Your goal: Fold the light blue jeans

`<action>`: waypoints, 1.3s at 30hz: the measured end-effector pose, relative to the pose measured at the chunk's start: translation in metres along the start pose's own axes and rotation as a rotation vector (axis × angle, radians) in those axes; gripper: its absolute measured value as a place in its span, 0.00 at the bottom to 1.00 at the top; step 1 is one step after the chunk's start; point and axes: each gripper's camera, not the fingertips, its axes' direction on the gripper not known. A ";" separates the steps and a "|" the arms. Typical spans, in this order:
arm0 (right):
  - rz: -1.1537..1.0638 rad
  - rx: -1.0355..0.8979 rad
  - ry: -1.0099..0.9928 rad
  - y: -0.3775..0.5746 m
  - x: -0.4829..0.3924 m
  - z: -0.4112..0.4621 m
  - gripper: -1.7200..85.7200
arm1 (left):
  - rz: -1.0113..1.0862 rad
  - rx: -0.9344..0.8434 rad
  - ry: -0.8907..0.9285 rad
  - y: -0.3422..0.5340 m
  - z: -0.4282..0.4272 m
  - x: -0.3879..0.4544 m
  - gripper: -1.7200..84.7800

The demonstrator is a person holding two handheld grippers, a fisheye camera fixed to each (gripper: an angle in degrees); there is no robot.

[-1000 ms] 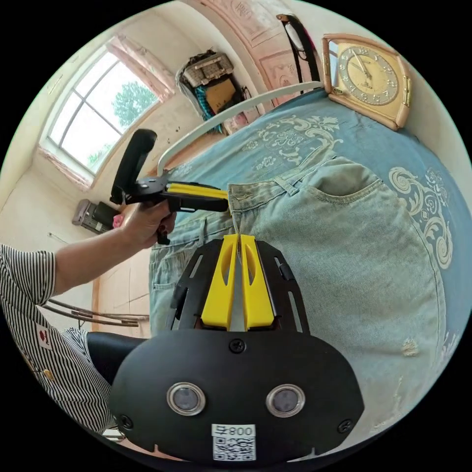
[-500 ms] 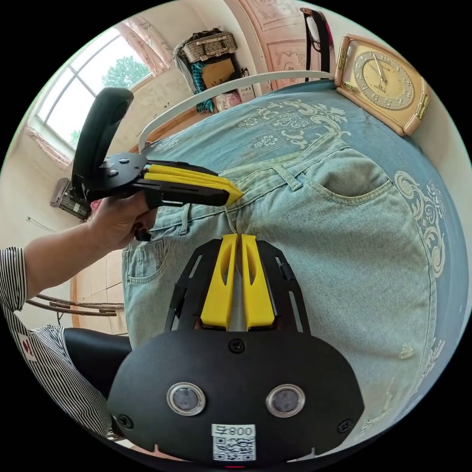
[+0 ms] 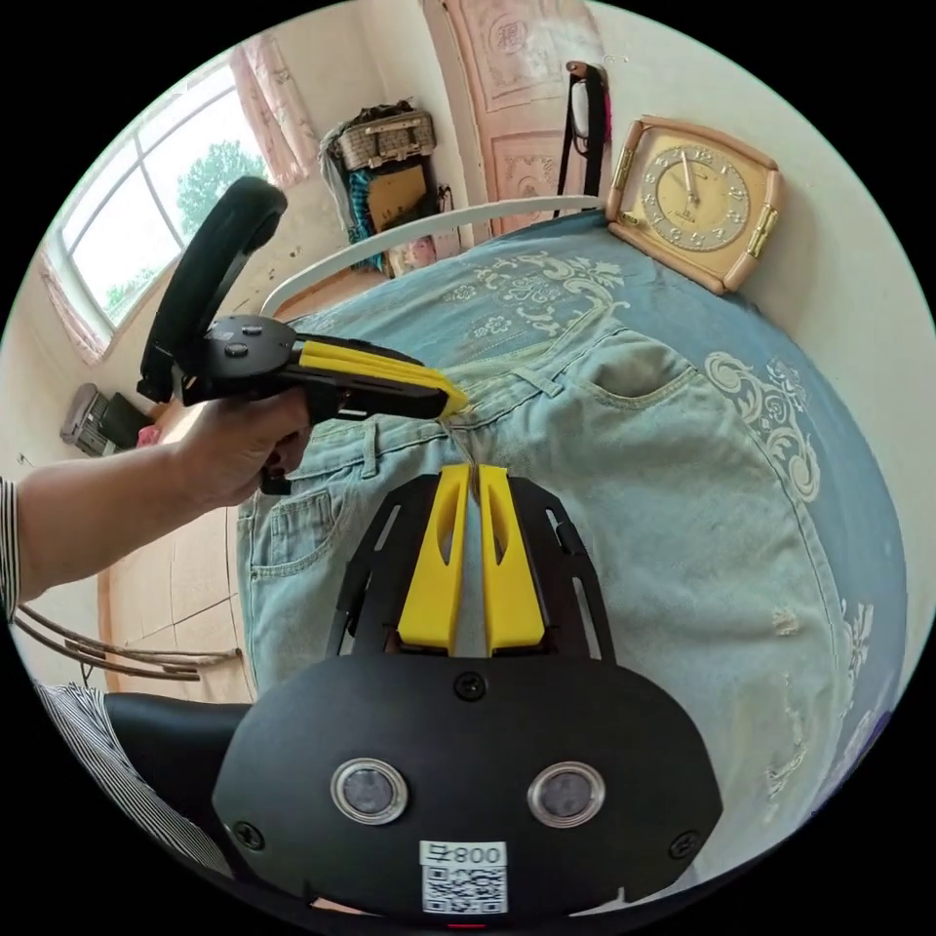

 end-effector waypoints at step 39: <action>0.375 0.023 0.015 -0.011 0.133 -0.171 0.08 | 0.230 0.018 0.131 -0.130 -0.098 0.061 0.06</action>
